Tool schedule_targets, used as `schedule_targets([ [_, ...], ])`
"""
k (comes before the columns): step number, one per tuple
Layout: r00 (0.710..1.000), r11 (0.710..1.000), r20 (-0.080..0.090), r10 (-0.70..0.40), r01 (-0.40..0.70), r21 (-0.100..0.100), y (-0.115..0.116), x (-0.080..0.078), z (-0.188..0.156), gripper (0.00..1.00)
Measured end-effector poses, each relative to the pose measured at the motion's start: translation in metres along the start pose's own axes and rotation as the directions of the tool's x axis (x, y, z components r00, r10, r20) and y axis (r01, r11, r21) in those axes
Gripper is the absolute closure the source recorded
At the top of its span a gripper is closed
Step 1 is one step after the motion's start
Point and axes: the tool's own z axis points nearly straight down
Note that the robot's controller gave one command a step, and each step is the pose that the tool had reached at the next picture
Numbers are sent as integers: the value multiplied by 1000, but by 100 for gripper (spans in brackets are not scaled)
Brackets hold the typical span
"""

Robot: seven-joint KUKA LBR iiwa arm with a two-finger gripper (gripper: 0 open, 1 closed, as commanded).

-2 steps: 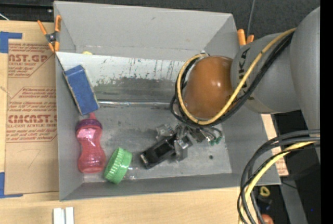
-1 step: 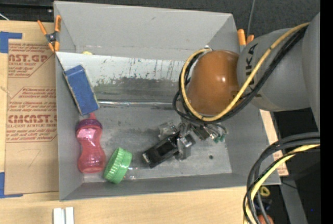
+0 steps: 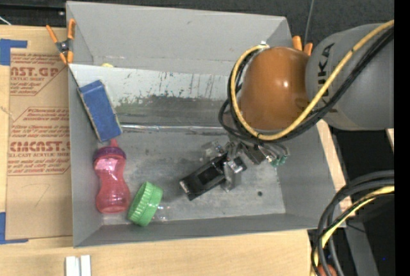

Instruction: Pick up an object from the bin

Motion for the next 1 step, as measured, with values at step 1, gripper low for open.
schedule_targets([
  [1, 1000, 1000, 4, 0, 0, 2, 0, -1, -15, 100],
])
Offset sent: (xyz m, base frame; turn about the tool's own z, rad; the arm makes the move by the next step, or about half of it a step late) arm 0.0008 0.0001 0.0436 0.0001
